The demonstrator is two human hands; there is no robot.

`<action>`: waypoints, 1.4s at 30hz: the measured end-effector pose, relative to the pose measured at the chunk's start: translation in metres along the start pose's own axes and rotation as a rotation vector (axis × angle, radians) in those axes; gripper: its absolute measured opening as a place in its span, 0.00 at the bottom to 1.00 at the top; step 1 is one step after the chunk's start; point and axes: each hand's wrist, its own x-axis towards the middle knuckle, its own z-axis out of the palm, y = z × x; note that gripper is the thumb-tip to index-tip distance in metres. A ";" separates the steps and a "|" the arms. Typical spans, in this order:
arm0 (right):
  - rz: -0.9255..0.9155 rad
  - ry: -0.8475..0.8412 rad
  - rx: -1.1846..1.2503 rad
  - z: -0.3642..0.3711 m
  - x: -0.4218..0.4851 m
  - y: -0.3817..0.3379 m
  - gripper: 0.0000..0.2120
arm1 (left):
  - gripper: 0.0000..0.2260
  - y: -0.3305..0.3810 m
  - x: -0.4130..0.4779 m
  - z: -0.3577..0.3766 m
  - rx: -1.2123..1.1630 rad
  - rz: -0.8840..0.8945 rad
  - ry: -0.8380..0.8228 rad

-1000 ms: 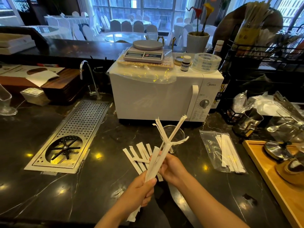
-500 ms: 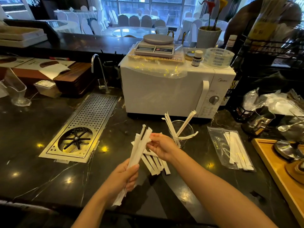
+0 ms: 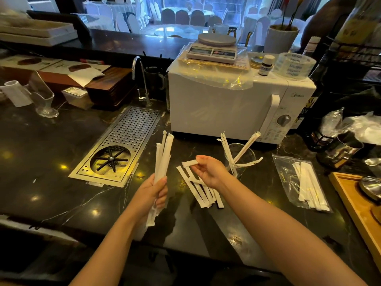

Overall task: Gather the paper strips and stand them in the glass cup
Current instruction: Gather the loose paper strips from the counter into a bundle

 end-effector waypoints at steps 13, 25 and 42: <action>-0.463 -0.298 -0.821 0.028 -0.049 0.006 0.12 | 0.11 0.011 0.014 0.009 -0.021 0.070 0.015; -0.619 -0.187 -0.961 0.024 -0.048 0.022 0.12 | 0.10 0.011 0.021 0.027 -0.229 0.055 -0.050; -0.288 0.189 -1.225 -0.024 -0.003 0.020 0.41 | 0.09 0.001 0.040 0.016 -0.028 0.024 0.097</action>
